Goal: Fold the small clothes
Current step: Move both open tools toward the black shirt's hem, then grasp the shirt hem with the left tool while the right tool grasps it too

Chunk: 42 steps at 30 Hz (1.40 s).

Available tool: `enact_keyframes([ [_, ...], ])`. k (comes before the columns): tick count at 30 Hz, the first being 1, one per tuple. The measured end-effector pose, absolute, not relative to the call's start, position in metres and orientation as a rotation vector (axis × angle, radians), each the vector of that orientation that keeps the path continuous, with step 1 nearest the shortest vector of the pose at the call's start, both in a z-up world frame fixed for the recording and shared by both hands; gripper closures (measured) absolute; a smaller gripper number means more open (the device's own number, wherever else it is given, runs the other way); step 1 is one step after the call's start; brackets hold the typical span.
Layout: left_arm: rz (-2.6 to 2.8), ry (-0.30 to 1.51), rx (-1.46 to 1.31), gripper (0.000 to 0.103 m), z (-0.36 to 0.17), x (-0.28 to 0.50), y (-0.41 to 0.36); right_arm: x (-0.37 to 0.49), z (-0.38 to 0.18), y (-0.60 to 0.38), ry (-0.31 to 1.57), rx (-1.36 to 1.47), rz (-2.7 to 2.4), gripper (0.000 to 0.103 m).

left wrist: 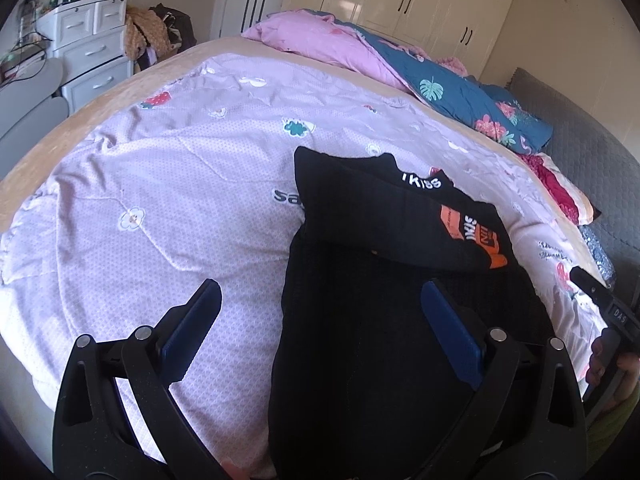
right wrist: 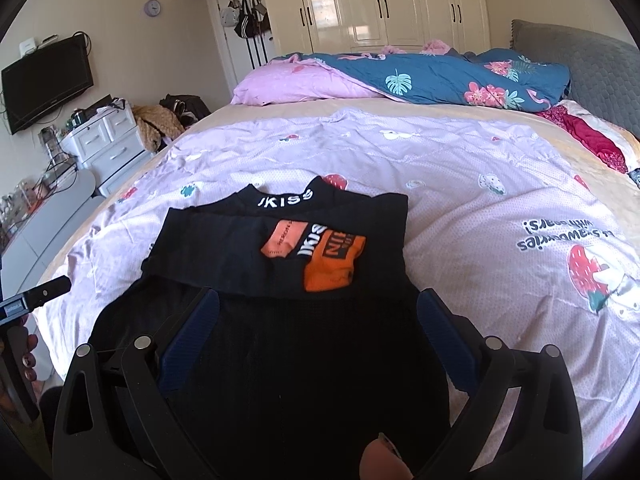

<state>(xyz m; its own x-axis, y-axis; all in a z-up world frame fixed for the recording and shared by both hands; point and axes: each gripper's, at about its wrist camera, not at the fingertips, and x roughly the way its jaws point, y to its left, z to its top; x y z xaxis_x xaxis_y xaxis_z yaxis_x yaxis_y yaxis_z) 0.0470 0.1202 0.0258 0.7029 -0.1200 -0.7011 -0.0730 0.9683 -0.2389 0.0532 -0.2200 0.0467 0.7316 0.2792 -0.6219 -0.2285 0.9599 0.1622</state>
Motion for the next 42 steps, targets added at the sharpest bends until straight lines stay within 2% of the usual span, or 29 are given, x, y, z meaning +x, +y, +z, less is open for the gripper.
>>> enact_keyframes([
  [37,-0.075,1.012,-0.191,0.009,-0.031,-0.017,0.11,0.004,0.02,-0.232,0.794,0.023,0.284,0.005],
  [38,-0.078,1.013,-0.194,0.011,-0.031,-0.018,0.109,0.003,0.019,-0.233,0.795,0.022,0.282,0.005],
  [40,-0.1,1.019,-0.204,0.024,-0.034,-0.02,0.108,0.001,0.017,-0.236,0.8,0.024,0.278,0.005],
  [42,-0.102,1.041,-0.205,0.031,-0.039,-0.021,0.107,-0.001,0.016,-0.239,0.804,0.025,0.274,0.005],
])
